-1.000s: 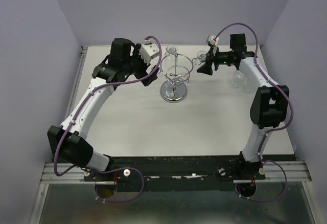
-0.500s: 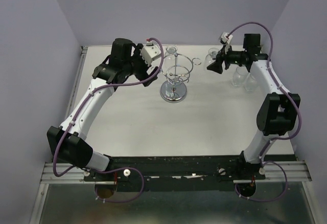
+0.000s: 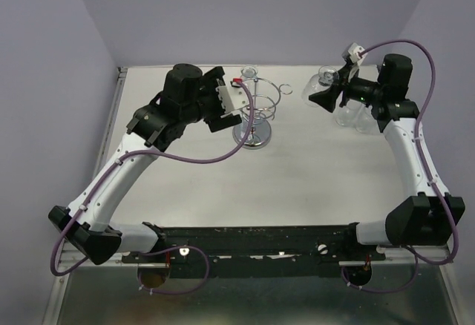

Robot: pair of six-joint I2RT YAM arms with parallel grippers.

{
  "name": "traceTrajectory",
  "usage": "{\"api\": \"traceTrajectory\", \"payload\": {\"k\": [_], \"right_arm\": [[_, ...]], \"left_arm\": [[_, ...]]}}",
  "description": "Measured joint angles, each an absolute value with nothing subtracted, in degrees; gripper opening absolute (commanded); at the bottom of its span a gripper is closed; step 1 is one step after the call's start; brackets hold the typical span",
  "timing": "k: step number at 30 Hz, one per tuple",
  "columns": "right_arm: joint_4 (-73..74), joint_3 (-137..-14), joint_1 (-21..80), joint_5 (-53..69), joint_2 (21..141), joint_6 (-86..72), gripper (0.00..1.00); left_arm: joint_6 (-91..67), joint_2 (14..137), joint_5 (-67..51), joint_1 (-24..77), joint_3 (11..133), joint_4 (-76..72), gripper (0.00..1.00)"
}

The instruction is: Take the wine glass off the wine glass rack

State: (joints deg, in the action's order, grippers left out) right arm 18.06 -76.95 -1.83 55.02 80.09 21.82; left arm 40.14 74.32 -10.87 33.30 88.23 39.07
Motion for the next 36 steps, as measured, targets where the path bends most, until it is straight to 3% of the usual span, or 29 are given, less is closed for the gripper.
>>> {"api": "traceTrajectory", "payload": {"k": [7,19,25,30,36], "right_arm": [[19.73,-76.31,-0.78,58.02,71.09,11.0,0.01],[47.33,-80.64,11.64,60.29,67.83,18.55,0.01],[50.26,-80.2,16.64,60.2,67.81,19.79,0.01],[50.26,-79.31,19.94,59.96,68.05,19.73,0.01],[50.13,-79.31,22.31,59.59,68.9,19.55,0.01]], "left_arm": [[45.43,70.72,-11.77,38.59,83.33,27.59,0.95],[50.46,60.51,-16.73,49.76,72.27,13.58,0.82],[56.29,60.53,-17.56,54.15,70.52,11.18,0.75],[61.93,61.73,-18.68,55.27,70.37,9.93,0.63],[66.89,64.84,-19.18,55.35,70.83,11.27,0.58]]}}
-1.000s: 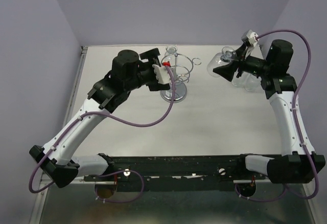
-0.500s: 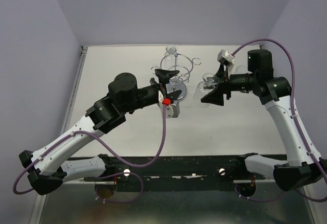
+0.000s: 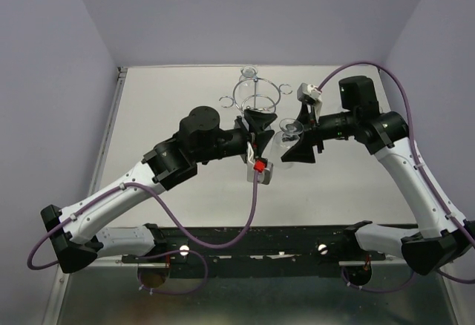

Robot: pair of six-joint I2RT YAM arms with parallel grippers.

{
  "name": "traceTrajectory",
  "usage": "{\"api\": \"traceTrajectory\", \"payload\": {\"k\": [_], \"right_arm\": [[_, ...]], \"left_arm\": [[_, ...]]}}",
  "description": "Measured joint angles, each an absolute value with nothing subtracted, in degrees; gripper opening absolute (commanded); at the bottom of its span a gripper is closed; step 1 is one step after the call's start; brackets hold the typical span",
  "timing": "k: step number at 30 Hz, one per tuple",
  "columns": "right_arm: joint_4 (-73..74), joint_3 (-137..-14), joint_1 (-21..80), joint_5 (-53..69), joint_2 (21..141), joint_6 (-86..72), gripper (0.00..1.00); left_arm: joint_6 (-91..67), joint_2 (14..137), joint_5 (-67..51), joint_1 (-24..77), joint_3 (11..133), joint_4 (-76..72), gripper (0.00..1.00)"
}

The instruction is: Take the wine glass off the wine glass rack

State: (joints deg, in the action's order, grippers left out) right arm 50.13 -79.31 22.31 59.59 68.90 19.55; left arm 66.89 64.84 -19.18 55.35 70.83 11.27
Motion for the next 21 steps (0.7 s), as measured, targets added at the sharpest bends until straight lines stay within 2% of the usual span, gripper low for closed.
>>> {"api": "traceTrajectory", "payload": {"k": [18,21], "right_arm": [[48.95,-79.0,25.21,59.16,70.39,18.65,0.01],[48.93,-79.0,25.93,59.11,71.07,18.44,0.01]], "left_arm": [[74.85,67.64,-19.97,56.69,71.33,11.81,0.49],[75.53,67.85,-19.88,56.93,71.33,11.75,0.44]]}}
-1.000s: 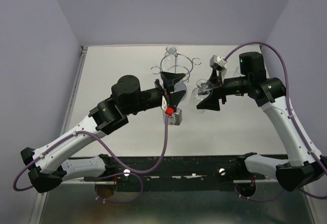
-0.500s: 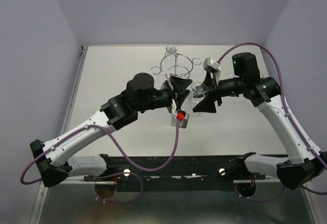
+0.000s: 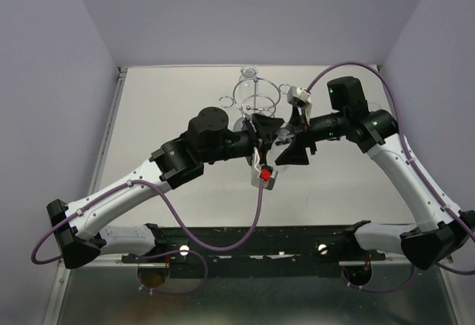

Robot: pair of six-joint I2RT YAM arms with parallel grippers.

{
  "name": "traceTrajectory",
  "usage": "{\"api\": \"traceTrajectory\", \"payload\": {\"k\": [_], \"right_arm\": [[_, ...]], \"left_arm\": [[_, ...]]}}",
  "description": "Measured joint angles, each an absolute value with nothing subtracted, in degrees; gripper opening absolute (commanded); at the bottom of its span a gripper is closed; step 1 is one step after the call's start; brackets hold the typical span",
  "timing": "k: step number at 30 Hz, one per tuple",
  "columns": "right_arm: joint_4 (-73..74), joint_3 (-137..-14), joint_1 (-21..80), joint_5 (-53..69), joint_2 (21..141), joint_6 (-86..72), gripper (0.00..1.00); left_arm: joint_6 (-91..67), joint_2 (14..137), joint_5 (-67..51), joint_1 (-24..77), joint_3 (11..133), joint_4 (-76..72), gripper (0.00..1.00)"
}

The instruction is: Take the wine glass off the wine glass rack

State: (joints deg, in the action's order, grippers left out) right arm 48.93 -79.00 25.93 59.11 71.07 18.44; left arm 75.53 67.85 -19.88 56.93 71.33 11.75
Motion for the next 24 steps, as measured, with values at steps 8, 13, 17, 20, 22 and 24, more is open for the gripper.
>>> {"api": "traceTrajectory", "payload": {"k": [8,13,17,20,22,24], "right_arm": [[48.34,-79.07,26.48,58.83,71.57,18.11,0.01],[47.77,-79.11,26.46,56.97,71.57,18.74,0.65],[47.72,-79.2,26.46,56.16,71.59,19.29,1.0],[47.86,-80.2,26.7,56.05,71.59,20.82,1.0],[48.05,-81.36,26.7,55.31,71.46,22.57,1.0],[48.1,-82.04,26.7,53.54,70.76,24.12,1.0]], "left_arm": [[76.01,68.6,-18.92,57.14,71.33,12.19,0.06],[74.89,68.75,-17.65,57.06,71.16,12.29,0.0],[74.52,68.66,-16.8,57.1,70.52,11.68,0.0],[73.58,68.51,-15.51,57.49,69.58,11.03,0.0],[72.25,67.88,-14.06,57.52,68.71,11.16,0.0],[69.91,66.61,-12.23,57.52,67.9,12.12,0.0]]}}
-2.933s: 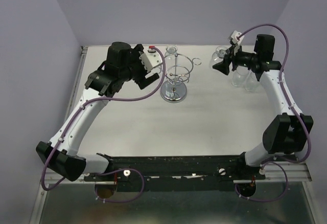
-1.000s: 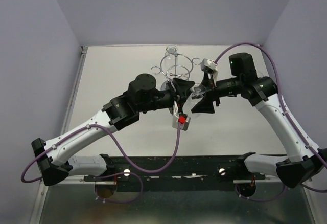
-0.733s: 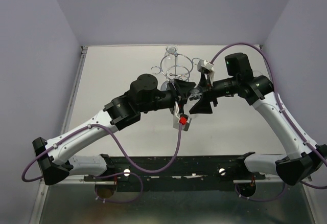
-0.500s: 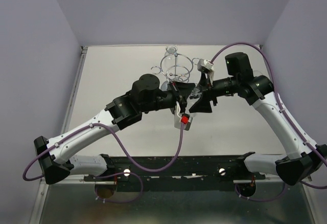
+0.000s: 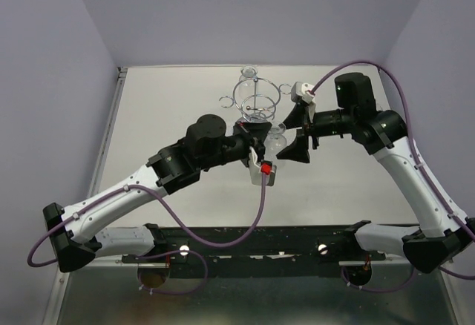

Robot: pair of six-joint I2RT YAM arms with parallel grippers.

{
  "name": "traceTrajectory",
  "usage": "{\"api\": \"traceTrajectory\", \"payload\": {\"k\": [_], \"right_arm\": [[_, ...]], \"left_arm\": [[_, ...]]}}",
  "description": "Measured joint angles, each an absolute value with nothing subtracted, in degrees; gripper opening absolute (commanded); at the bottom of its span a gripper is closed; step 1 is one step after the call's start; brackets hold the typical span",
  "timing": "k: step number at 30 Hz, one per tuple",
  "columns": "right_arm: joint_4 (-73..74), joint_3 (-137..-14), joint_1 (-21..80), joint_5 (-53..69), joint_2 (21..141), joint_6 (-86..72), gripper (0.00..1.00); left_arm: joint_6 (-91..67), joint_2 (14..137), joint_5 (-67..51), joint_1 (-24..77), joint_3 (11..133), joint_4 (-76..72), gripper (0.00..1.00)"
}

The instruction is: Take the wine glass off the wine glass rack

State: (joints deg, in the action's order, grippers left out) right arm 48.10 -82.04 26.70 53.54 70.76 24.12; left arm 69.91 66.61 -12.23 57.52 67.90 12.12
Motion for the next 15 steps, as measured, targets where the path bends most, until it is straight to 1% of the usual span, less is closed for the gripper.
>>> {"api": "traceTrajectory", "payload": {"k": [3,6,10,13,15], "right_arm": [[47.77,-82.11,26.68,49.52,68.49,25.41,1.0],[44.95,-81.34,26.7,44.8,65.08,25.36,0.99],[37.98,-76.2,26.7,39.48,58.94,25.17,0.88],[34.35,-73.95,26.7,34.94,57.04,25.21,0.82],[32.03,-72.88,26.7,31.99,56.97,26.13,0.78]], "left_arm": [[64.97,63.48,-9.32,57.43,66.72,13.65,0.0],[55.99,59.0,-7.88,55.7,66.02,16.21,0.0],[41.47,54.57,-7.75,49.17,65.1,19.59,0.0],[28.42,52.47,-12.49,40.47,62.83,23.09,0.0],[21.65,51.88,-16.45,36.47,59.7,23.92,0.0]]}}
